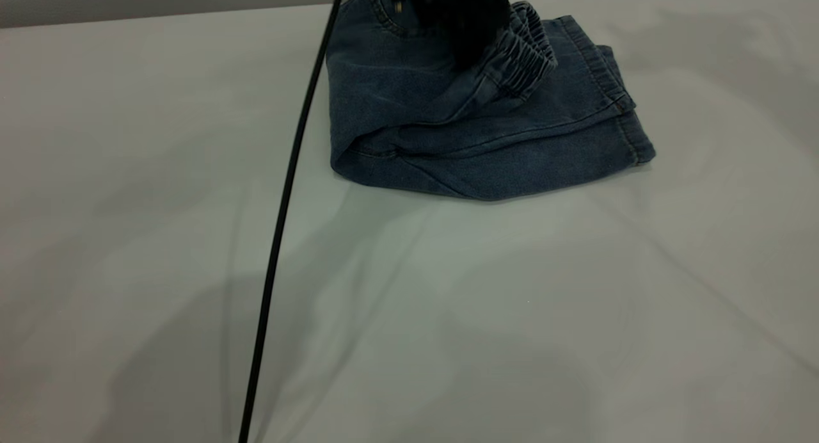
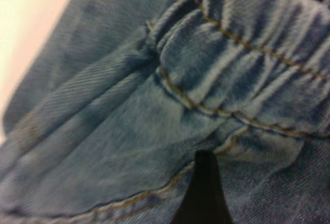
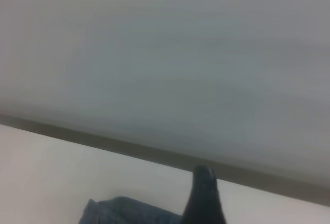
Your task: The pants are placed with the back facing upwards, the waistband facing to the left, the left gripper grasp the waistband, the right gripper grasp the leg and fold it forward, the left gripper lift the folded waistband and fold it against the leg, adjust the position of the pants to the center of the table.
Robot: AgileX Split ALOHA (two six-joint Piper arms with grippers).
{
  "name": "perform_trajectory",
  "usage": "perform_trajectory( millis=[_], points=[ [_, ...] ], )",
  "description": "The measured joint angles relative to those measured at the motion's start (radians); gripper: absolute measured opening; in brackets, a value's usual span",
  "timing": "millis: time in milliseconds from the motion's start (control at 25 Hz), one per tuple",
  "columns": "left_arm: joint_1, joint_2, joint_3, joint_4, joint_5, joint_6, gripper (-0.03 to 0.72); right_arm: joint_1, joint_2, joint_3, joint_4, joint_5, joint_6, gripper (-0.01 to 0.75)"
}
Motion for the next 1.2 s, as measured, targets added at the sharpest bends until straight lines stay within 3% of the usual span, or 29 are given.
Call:
perform_trajectory(
  millis=[640, 920, 1200],
  points=[
    [-0.001, 0.065, -0.001, -0.039, 0.044, -0.283, 0.502, 0.0, 0.0, 0.0, 0.0, 0.0, -0.003, 0.48],
    [-0.001, 0.064, -0.001, -0.102, 0.092, -0.293, 0.487, 0.0, 0.0, 0.0, 0.0, 0.0, -0.004, 0.48],
    [-0.001, 0.058, -0.038, -0.068, 0.127, -0.255, 0.487, 0.0, 0.0, 0.0, 0.0, 0.0, -0.004, 0.48]
  ],
)
